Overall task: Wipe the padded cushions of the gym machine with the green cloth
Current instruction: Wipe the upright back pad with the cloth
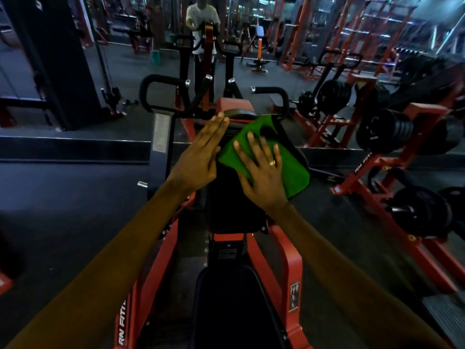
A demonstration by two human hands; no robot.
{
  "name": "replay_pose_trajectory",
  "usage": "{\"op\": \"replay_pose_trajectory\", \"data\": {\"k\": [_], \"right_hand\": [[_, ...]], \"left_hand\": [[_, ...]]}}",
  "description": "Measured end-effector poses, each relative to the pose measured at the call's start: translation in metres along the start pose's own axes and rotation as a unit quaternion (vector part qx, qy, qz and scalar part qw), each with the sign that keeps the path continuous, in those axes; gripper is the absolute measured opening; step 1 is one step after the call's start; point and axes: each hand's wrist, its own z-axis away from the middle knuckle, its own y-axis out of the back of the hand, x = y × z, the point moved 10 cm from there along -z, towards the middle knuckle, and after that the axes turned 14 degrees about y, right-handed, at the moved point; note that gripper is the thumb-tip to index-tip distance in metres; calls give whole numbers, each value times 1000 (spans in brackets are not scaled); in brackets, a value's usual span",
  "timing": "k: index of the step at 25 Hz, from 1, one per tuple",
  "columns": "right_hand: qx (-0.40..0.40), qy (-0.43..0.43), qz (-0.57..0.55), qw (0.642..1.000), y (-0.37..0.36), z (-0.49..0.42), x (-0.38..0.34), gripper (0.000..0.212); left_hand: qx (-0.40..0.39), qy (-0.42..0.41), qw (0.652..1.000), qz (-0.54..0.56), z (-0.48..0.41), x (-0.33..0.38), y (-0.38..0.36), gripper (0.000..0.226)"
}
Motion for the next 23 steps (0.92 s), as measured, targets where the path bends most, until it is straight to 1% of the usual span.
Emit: {"op": "replay_pose_trajectory", "data": {"k": [2,4,5,7,9,11,12,14,15,17,19,21,23], "right_hand": [[15,-28,4,999,7,-21,8,62],[9,-29,19,999,-2,-6,2,64],[-8,-8,31,999,-12,13,-8,64],[-69,52,41,995,-35,55,-24,64],[-116,100,49,987,-46,77,-29,65],[-138,158,52,976,-47,76,-29,70],[-134,194,52,970,-43,71,-28,72],[-92,256,59,961,-24,46,-24,73],[-73,263,62,960,-15,30,-19,72],[-50,239,58,968,-5,4,-11,69],[-36,234,47,970,-7,3,-15,70],[-39,281,18,959,-19,27,-20,72],[-73,346,0,935,-31,56,-18,76]], "left_hand": [[3,32,999,25,1,-6,-3,68],[15,60,996,58,3,-8,-4,65],[26,69,994,74,4,-9,-3,61],[45,94,989,105,7,-12,-4,56],[43,148,977,149,16,-25,-11,59],[27,208,962,176,31,-39,-28,62],[16,224,958,179,37,-42,-35,63],[9,232,955,186,45,-40,-43,63],[10,233,953,192,46,-37,-44,62],[16,253,949,190,47,-37,-44,61],[30,279,945,170,50,-38,-40,60],[55,303,939,150,54,-35,-39,58],[77,324,929,160,60,-30,-44,58]]}}
